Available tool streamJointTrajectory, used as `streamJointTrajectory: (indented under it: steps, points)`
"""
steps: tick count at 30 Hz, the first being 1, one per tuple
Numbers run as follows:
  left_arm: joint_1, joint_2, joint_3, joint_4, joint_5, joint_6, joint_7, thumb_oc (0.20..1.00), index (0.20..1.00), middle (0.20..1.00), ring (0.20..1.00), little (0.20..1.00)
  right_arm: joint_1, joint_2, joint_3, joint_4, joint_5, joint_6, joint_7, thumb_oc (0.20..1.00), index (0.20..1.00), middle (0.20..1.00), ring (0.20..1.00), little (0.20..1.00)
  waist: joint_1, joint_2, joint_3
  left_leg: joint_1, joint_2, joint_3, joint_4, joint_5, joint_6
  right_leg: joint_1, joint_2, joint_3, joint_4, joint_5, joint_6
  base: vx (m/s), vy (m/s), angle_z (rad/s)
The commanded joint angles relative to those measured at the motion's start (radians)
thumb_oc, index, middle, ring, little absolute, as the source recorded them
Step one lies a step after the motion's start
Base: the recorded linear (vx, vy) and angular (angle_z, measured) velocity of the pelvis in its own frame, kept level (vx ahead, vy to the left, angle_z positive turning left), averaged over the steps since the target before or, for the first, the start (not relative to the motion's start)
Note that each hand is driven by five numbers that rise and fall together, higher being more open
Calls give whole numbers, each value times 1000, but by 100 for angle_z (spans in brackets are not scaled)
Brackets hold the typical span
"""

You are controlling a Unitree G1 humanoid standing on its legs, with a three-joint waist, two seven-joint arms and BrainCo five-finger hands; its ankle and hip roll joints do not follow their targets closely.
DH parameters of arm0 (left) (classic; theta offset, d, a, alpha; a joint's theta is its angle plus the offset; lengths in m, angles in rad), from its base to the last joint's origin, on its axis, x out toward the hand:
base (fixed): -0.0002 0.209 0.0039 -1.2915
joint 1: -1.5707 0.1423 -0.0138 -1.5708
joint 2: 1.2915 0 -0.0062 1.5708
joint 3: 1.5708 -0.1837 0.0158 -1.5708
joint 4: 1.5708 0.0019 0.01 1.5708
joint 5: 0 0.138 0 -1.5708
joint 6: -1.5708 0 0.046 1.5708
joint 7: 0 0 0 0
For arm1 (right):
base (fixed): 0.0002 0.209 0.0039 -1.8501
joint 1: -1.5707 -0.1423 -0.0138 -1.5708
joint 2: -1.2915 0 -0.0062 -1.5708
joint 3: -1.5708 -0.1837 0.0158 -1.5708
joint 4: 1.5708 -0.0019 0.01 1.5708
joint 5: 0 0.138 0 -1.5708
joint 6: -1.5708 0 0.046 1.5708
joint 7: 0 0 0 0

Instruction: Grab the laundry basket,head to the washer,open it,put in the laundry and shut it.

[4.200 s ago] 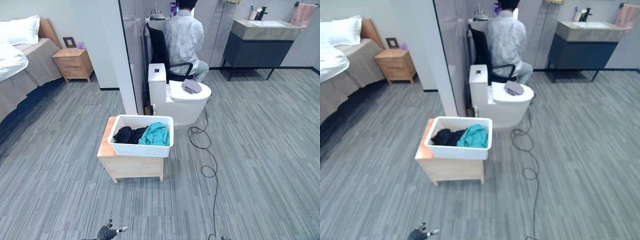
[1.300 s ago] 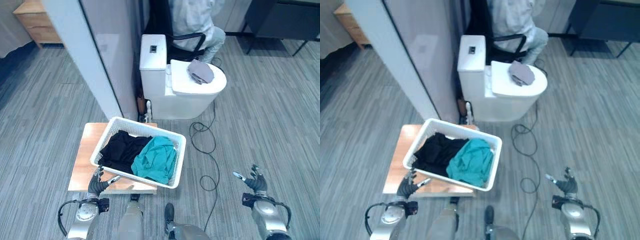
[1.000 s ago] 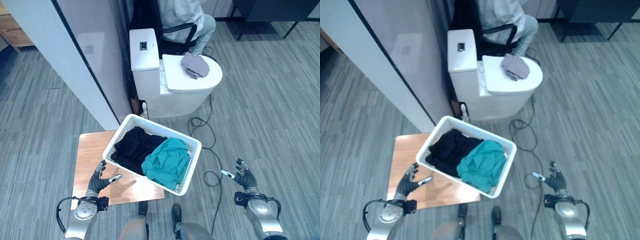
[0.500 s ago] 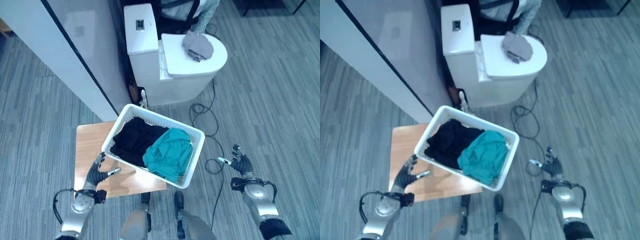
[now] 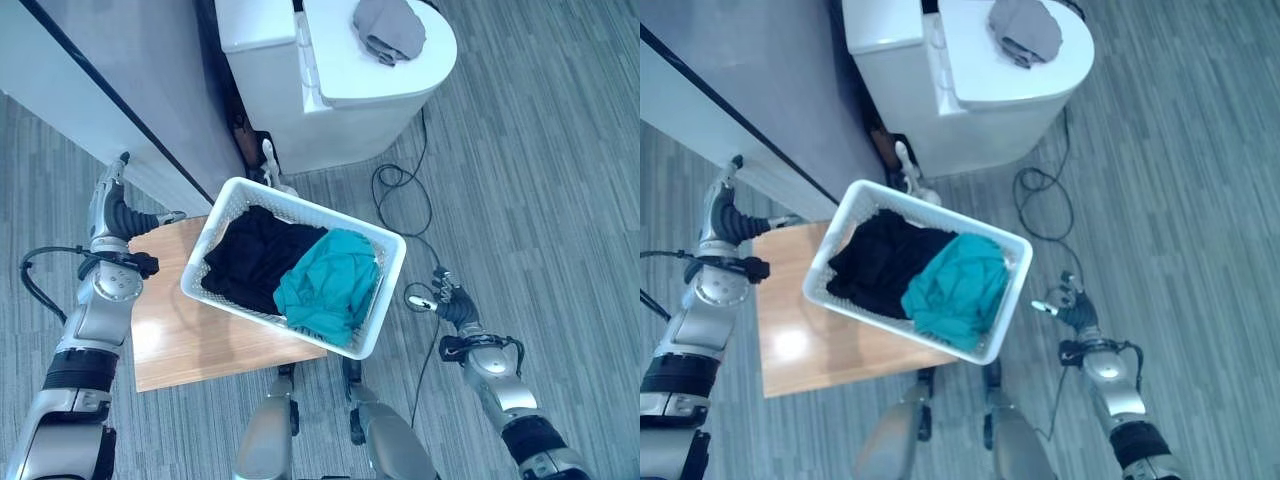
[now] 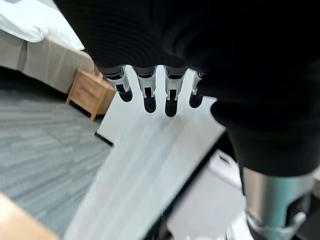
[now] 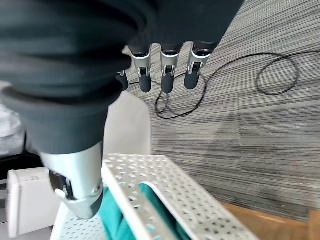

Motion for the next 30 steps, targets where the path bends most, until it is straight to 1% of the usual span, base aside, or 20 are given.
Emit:
streamJointTrajectory:
  steps: [1,2,5,10,15,20,26,30]
  points:
    - [-32,-29,-18,36,8,-8,37,1000,1000,1000,1000,1000,25,1,9,-97,28,-40,-13,1000,1000,1000,1000,1000,1,-16,-54,-59,47,-36,165,-110,-29,-88,-118,-47,39,51,72,0,0,0]
    - [-37,-29,-21,40,7,-9,39,1000,1000,1000,1000,1000,25,1,7,-96,28,-40,-13,1000,1000,1000,1000,1000,2,-15,-53,-60,47,-36,165,-110,-29,-89,-118,-47,40,51,72,-17,-17,-3]
    - [-63,-75,-53,59,-62,-9,37,1000,1000,1000,1000,1000,13,1,18,-103,50,-45,-19,1000,1000,1000,1000,1000,-4,-11,-36,-66,45,-35,165,-105,-29,-101,-118,-45,45,53,72,-8,-8,-3]
    - [-71,-107,-69,79,-95,-11,53,1000,1000,1000,1000,1000,3,3,23,-116,59,-55,-29,1000,1000,1000,1000,1000,-7,-5,-22,-70,44,-34,165,-102,-29,-107,-119,-47,47,56,72,0,0,0]
    - [-69,-127,-90,98,-89,-14,55,1000,1000,1000,1000,1000,1,3,25,-125,61,-65,-32,1000,1000,1000,1000,1000,-11,-3,-13,-73,44,-34,160,-97,-32,-111,-119,-47,46,57,72,0,0,0]
    - [-85,-154,-131,143,-84,-8,53,1000,1000,1000,1000,1000,3,1,29,-168,64,-78,-39,1000,1000,1000,1000,1000,-22,-9,1,-80,46,-38,154,-91,-34,-120,-116,-51,44,60,71,0,-6,0]
    - [-120,-154,-175,217,-20,10,66,1000,1000,1000,1000,1000,15,-12,28,-242,80,-109,-31,1000,1000,1000,1000,1000,-34,-20,19,-91,54,-36,155,-86,-39,-129,-110,-55,43,62,71,0,0,0]
    - [-147,-152,-199,254,9,23,66,1000,1000,1000,1000,1000,23,-19,26,-273,86,-113,-25,1000,1000,1000,1000,1000,-40,-24,26,-101,58,-35,157,-82,-42,-136,-109,-59,44,62,71,0,0,0]
